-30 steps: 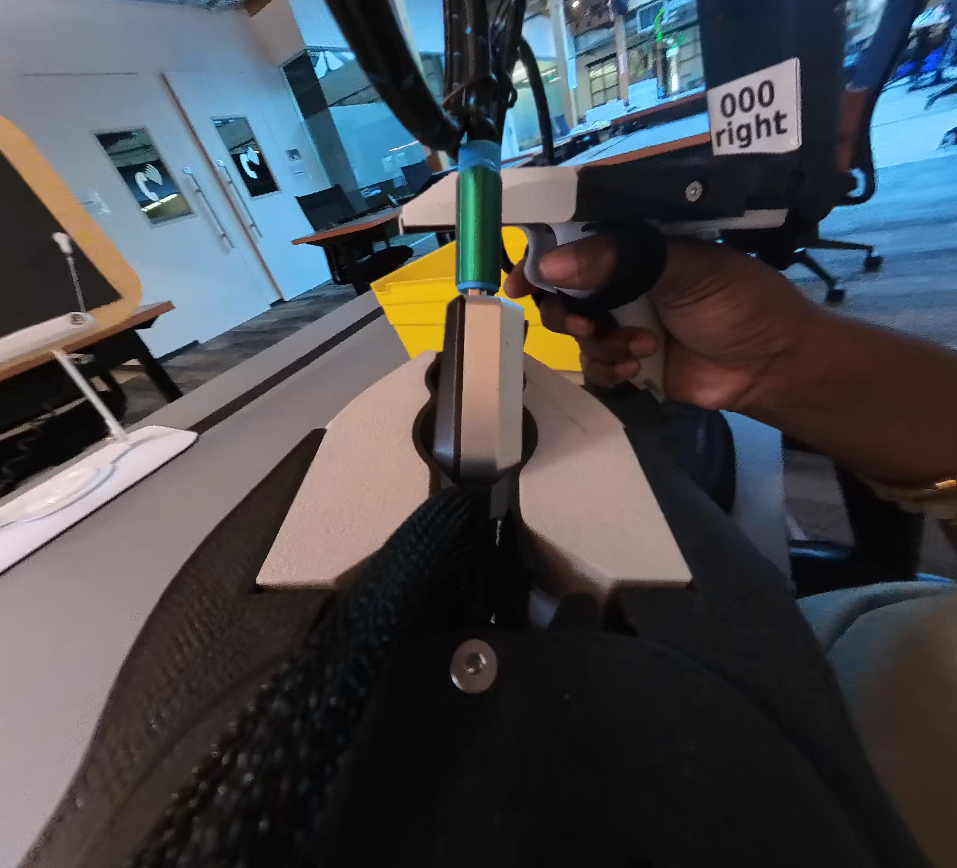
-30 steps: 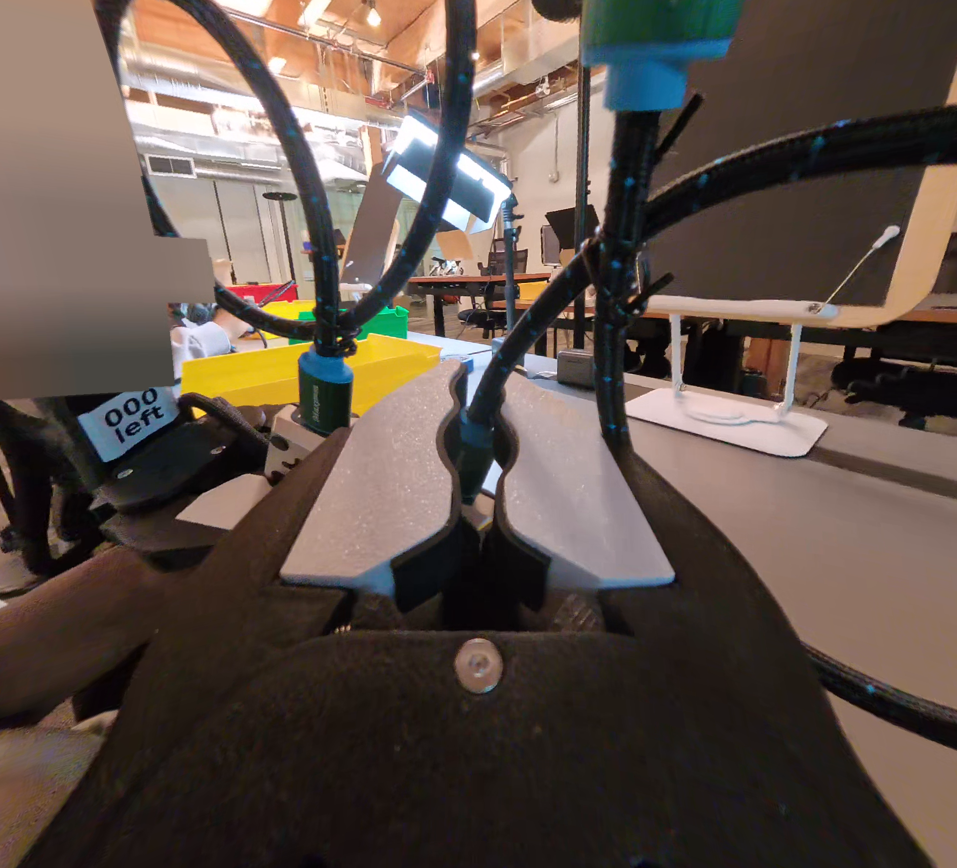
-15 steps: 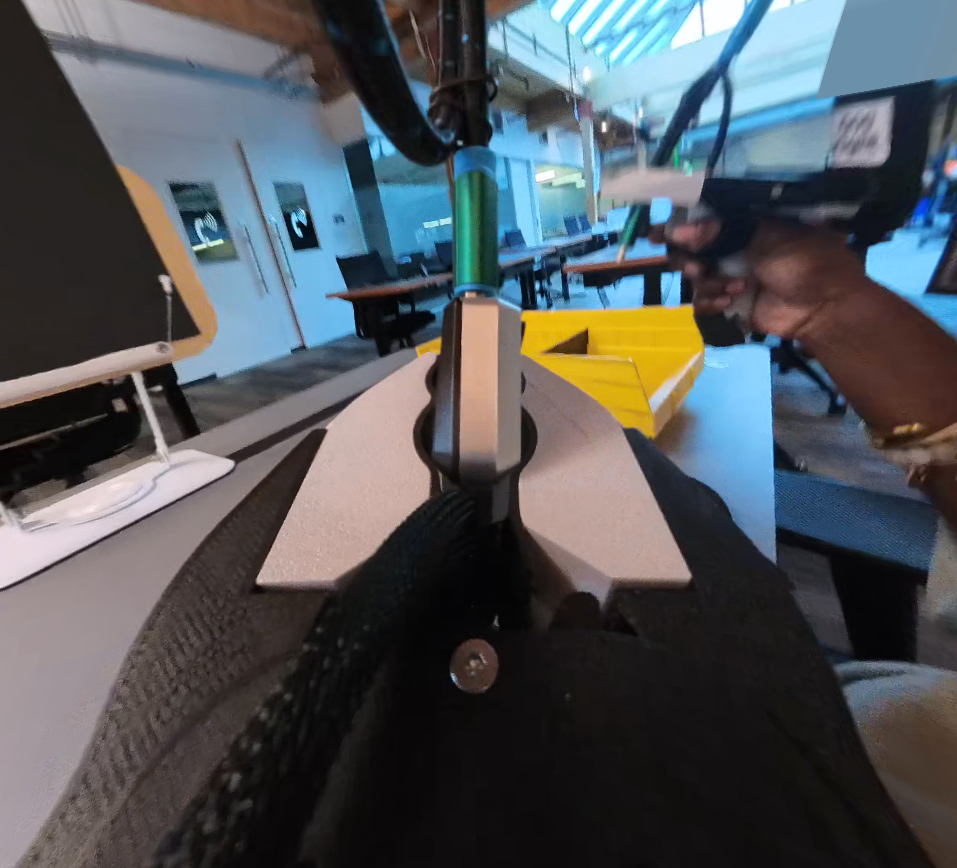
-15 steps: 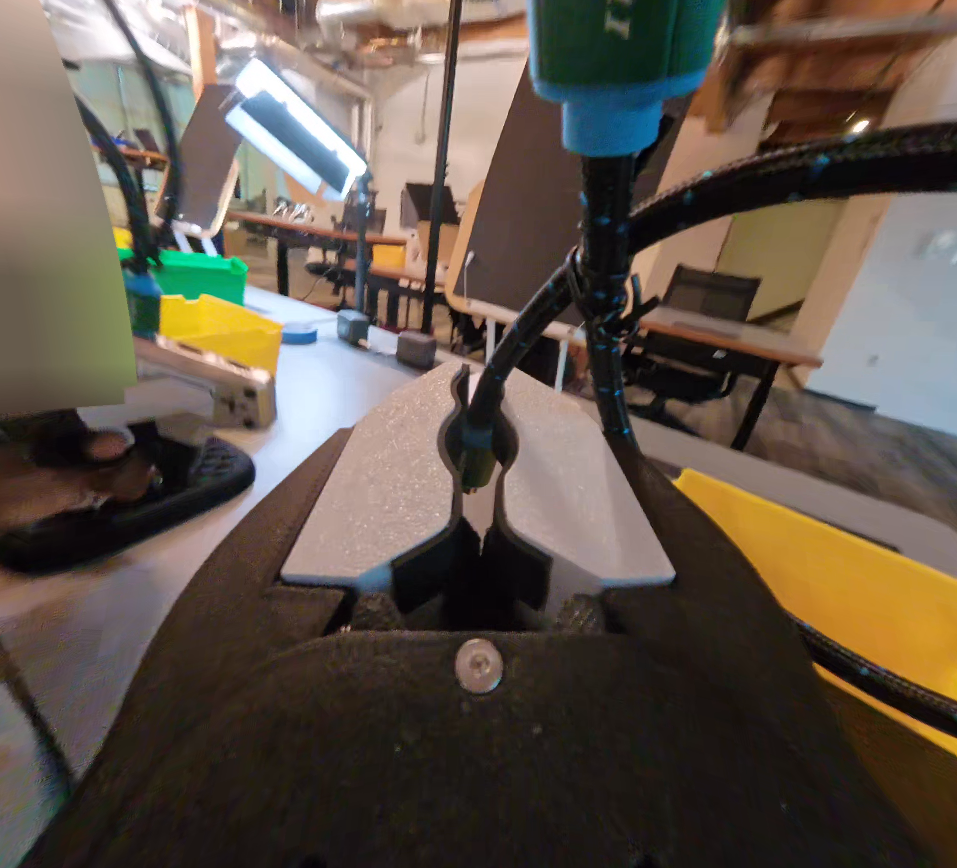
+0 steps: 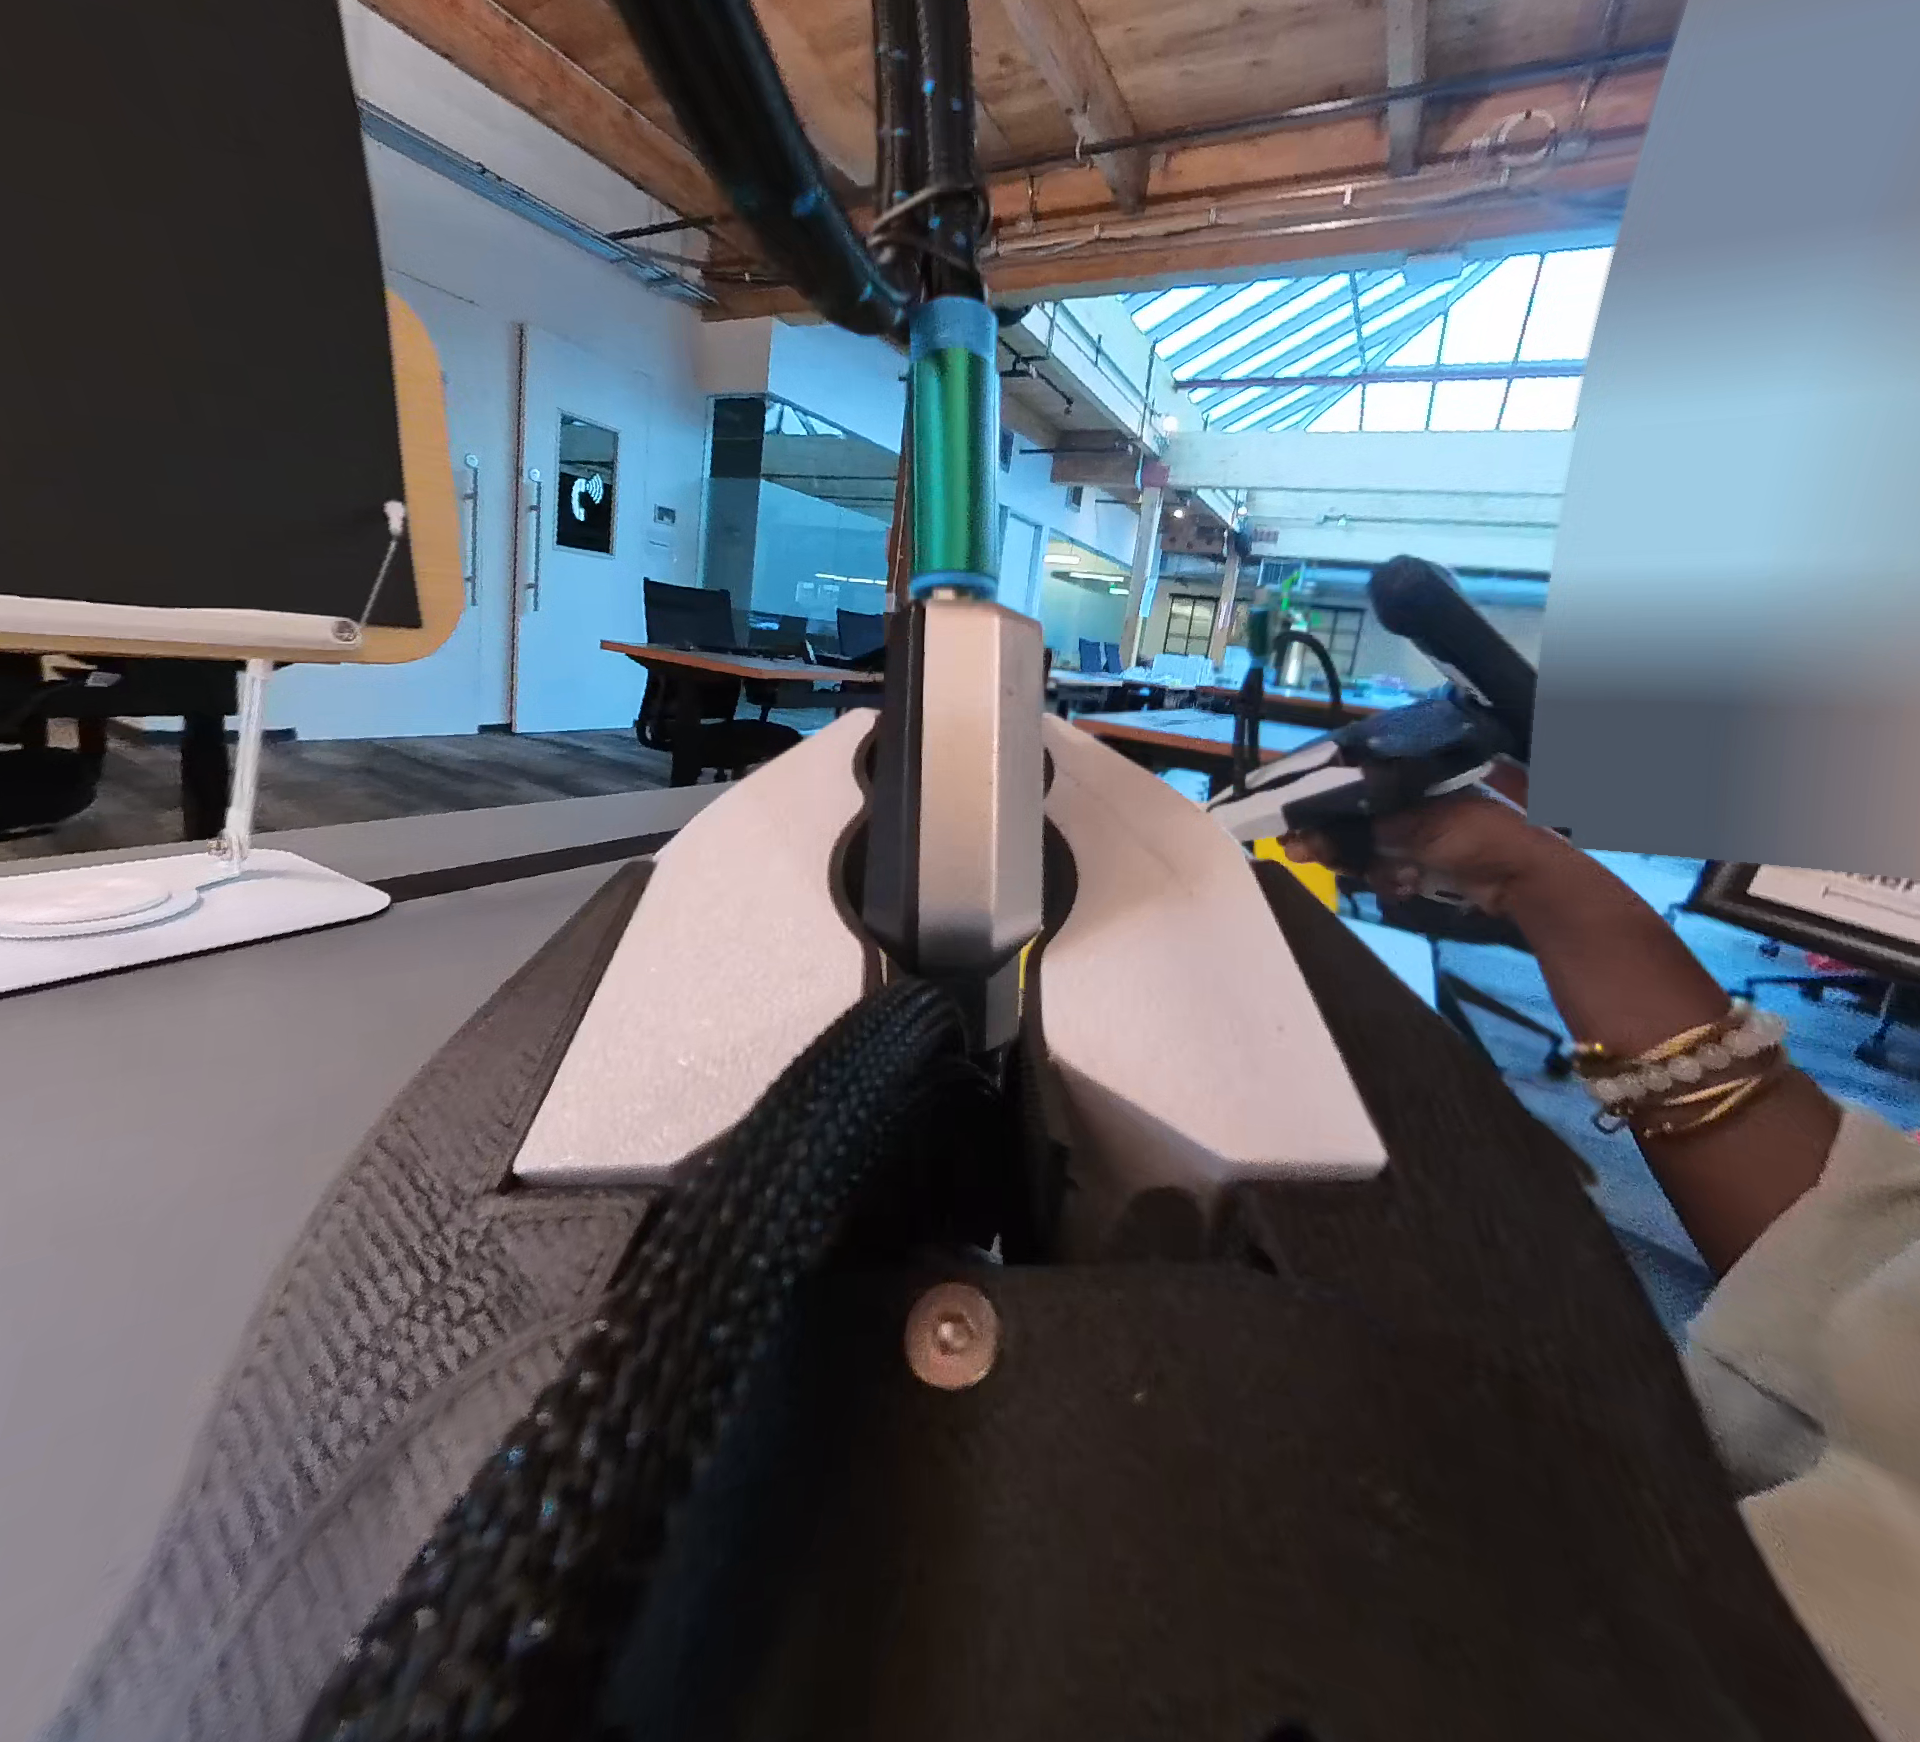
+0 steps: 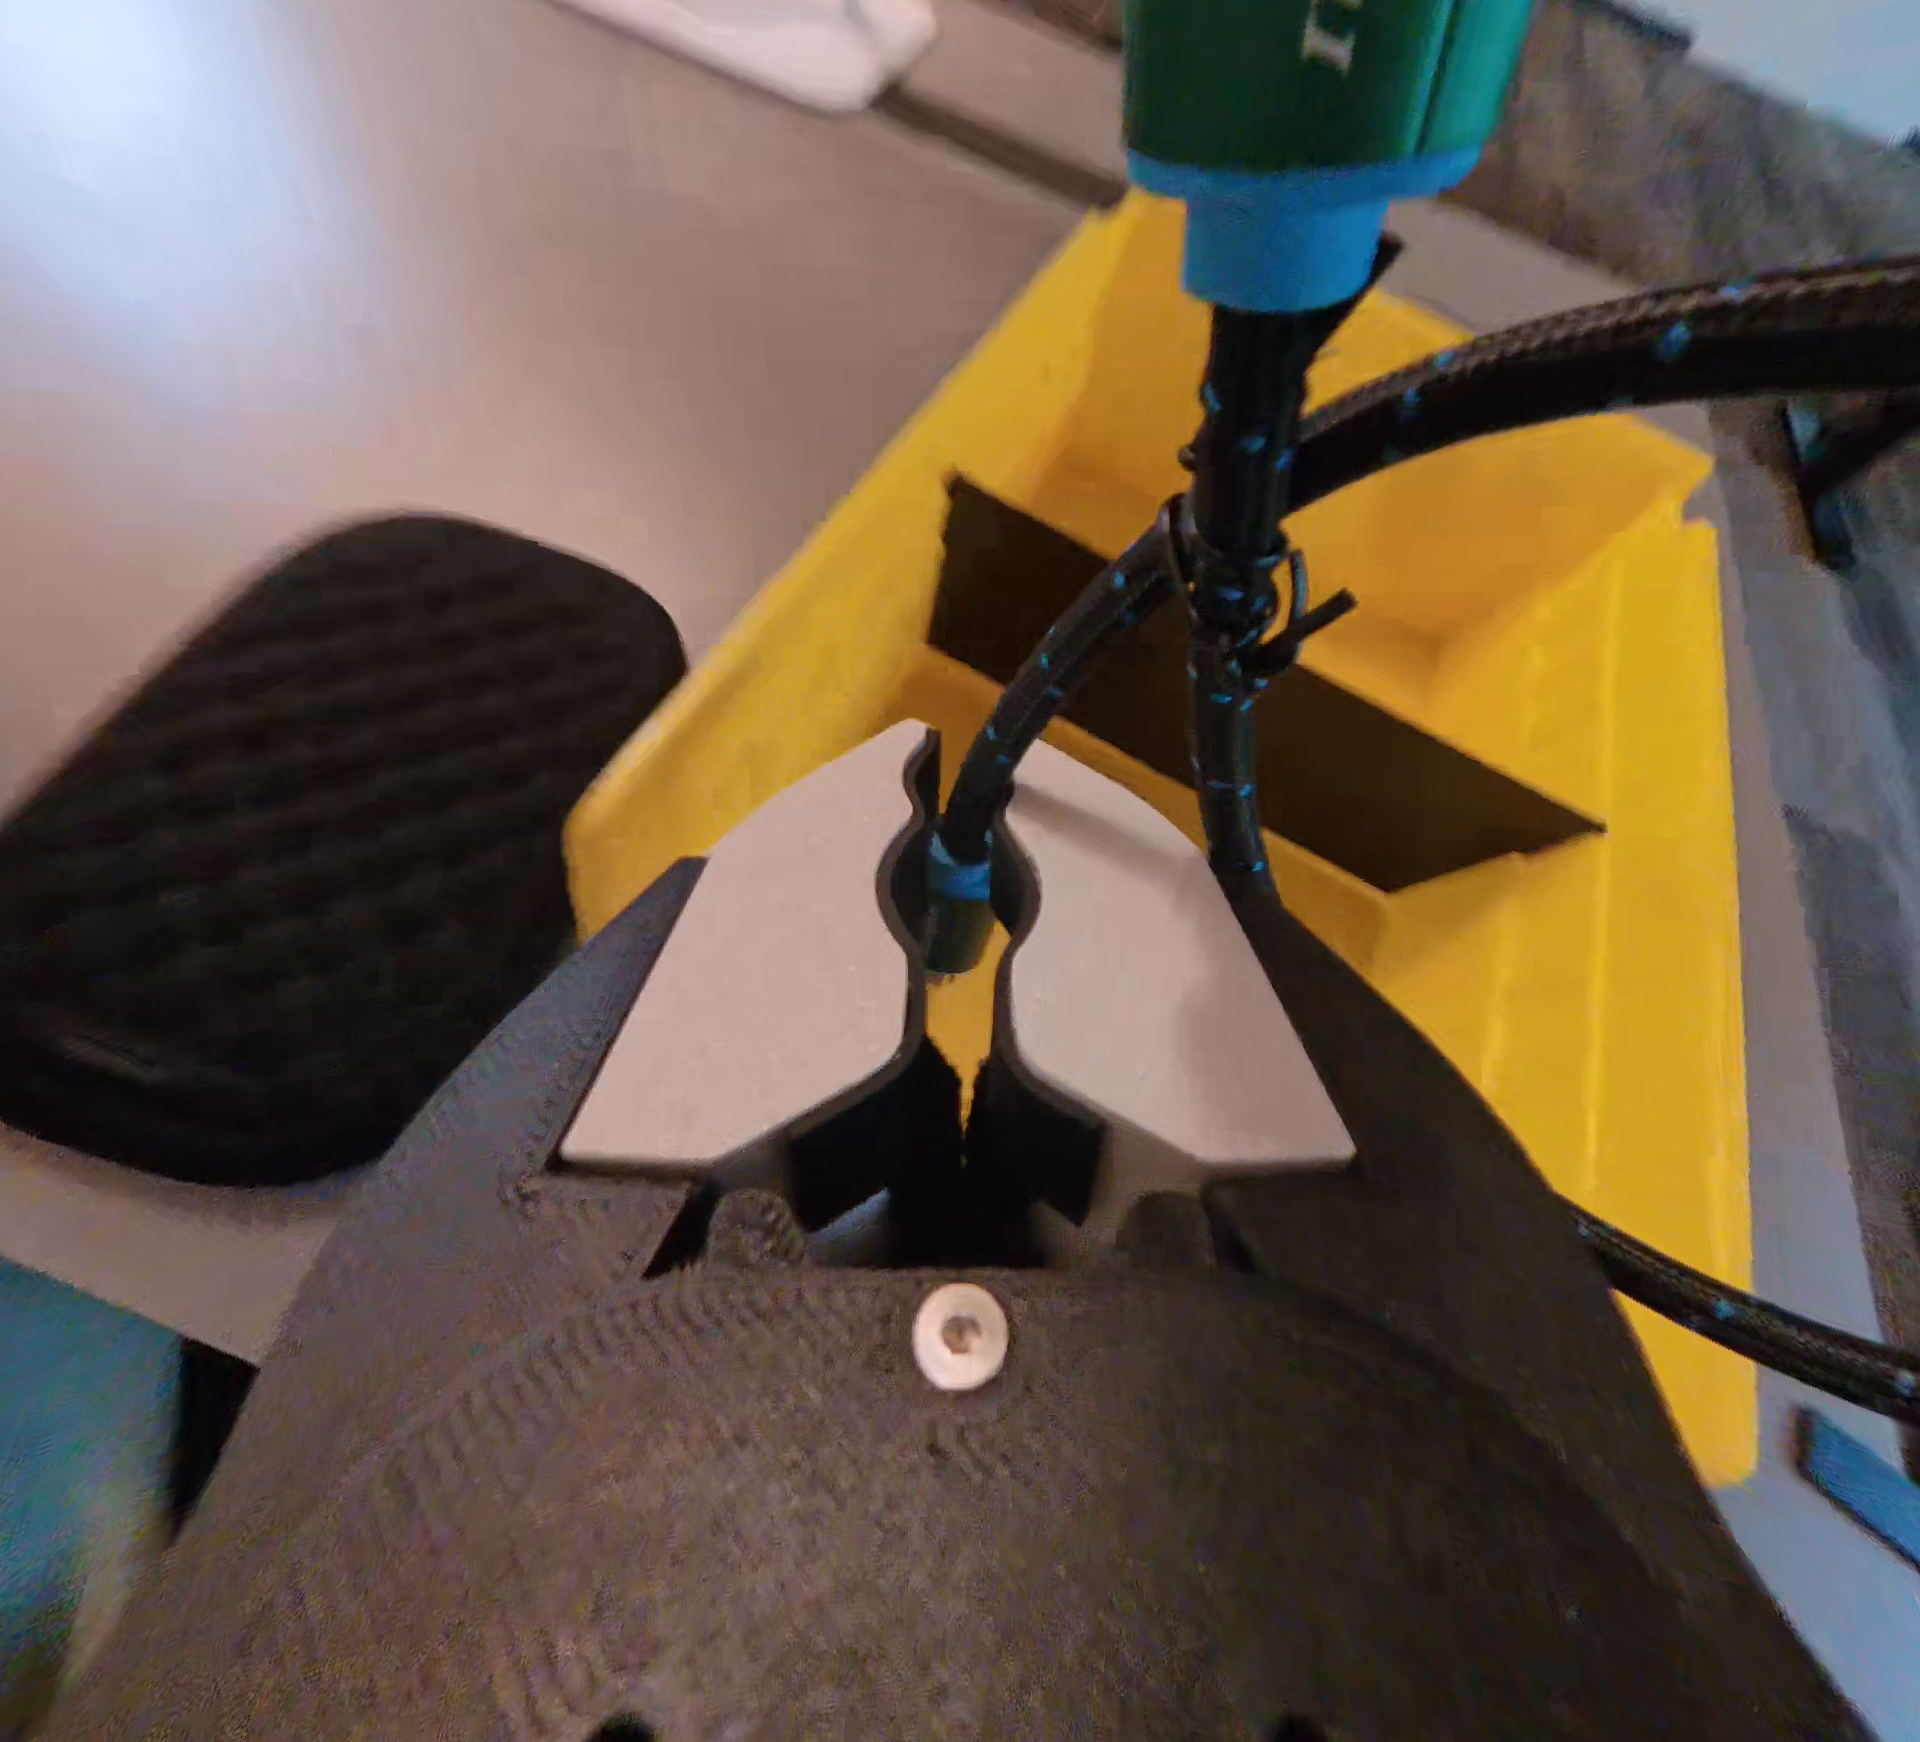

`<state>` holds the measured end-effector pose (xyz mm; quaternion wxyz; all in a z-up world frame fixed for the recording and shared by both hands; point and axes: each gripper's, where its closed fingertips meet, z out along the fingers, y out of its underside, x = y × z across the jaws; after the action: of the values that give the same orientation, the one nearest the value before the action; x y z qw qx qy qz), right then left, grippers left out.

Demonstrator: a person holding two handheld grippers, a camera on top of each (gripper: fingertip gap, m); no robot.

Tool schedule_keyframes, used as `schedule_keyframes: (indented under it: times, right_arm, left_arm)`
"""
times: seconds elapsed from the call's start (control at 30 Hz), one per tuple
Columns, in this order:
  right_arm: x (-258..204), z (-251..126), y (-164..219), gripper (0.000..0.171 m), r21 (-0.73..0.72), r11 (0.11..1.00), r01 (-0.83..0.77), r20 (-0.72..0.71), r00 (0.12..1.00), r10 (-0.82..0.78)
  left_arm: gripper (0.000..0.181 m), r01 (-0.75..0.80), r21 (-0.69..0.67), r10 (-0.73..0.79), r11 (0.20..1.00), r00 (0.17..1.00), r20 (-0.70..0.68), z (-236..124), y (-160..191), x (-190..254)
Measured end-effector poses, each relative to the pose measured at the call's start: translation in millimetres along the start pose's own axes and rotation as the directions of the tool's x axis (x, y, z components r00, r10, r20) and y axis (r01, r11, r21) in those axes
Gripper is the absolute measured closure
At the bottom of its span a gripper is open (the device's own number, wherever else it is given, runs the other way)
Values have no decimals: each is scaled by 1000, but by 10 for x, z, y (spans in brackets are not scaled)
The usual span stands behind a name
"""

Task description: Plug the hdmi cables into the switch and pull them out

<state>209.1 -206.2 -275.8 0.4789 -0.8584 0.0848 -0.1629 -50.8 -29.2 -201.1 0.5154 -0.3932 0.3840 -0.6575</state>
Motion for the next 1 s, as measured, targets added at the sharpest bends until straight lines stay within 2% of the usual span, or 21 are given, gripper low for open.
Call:
schedule_keyframes:
  times: [0.13,0.27,0.43,0.5,0.63,0.7,0.77,0.83,0.9,1.0]
  right_arm:
    - [74,295,387,165,-164,986,-10,19,1000,13]
    - [-47,425,452,159,-159,978,-134,123,980,155]
    - [-17,370,476,145,-190,967,-172,91,977,192]
    - [-29,333,482,145,-197,967,-161,83,980,180]
    - [60,245,507,143,-233,967,-102,-21,995,100]
    - [135,223,599,142,-339,941,-12,-81,997,-16]
    - [153,245,691,128,-444,893,67,-66,992,-108]
    - [73,287,750,114,-506,861,51,-8,998,-64]
    - [65,311,731,103,-524,852,6,-9,1000,-13]
    - [156,267,582,105,-468,884,-9,-83,996,-34]
  left_arm:
    - [158,-45,-58,44,997,999,-16,47,106,60]
    - [159,-82,-92,80,992,997,-24,69,169,84]
    - [158,-130,-143,132,981,991,0,67,248,33]
    - [158,-135,-144,137,980,991,-2,69,250,43]
    - [157,-142,-149,143,979,990,-3,72,260,45]
    - [158,-145,-152,146,978,989,-2,74,268,45]
    - [157,-151,-156,152,976,988,-4,78,275,52]
    - [157,-159,-161,160,974,987,-6,80,282,57]
    - [157,-166,-167,167,972,986,-5,84,292,57]
    - [156,-171,-174,172,970,985,-9,88,309,61]
